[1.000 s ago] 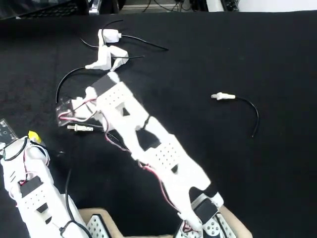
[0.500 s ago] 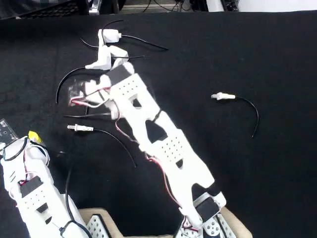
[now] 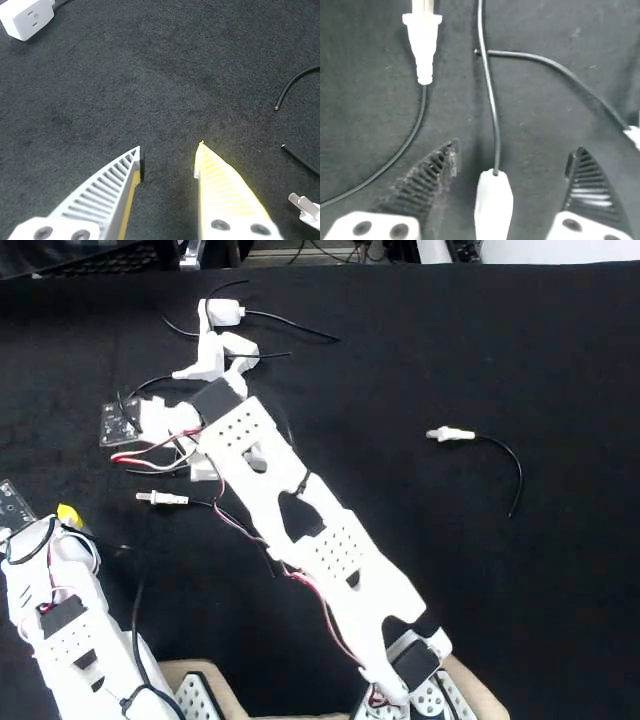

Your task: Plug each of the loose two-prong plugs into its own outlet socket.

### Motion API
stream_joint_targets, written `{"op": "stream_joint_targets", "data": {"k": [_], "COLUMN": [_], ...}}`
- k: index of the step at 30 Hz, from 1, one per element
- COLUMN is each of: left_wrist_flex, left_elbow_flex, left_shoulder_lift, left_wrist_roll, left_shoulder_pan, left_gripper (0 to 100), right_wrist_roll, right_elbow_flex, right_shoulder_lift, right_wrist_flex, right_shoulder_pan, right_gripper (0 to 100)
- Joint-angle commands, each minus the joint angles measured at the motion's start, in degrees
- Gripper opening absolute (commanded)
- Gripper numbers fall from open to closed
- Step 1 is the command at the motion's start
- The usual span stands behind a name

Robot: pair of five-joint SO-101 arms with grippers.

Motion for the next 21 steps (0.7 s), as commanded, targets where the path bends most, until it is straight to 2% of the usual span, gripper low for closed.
{"op": "stream_joint_targets", "data": {"k": [1,7,21], "left_wrist_flex": [-1.58,-1.58,-1.58], "left_elbow_flex": [-0.4,-0.4,-0.4], "left_shoulder_lift": [-0.44,-0.44,-0.44], "left_wrist_roll": [-0.7,-0.7,-0.7], "left_shoulder_pan": [0.66,0.75,0.75], "left_gripper": [18,18,18], "right_wrist_roll": [0.44,6.86,7.82], "right_elbow_flex": [1.63,3.56,3.47], "right_shoulder_lift": [-4.09,-4.18,5.23], "right_wrist_flex": [0.97,-3.78,-14.15], "right_shoulder_pan": [4.75,15.21,18.29], "right_gripper": [33.6,33.6,33.6]}}
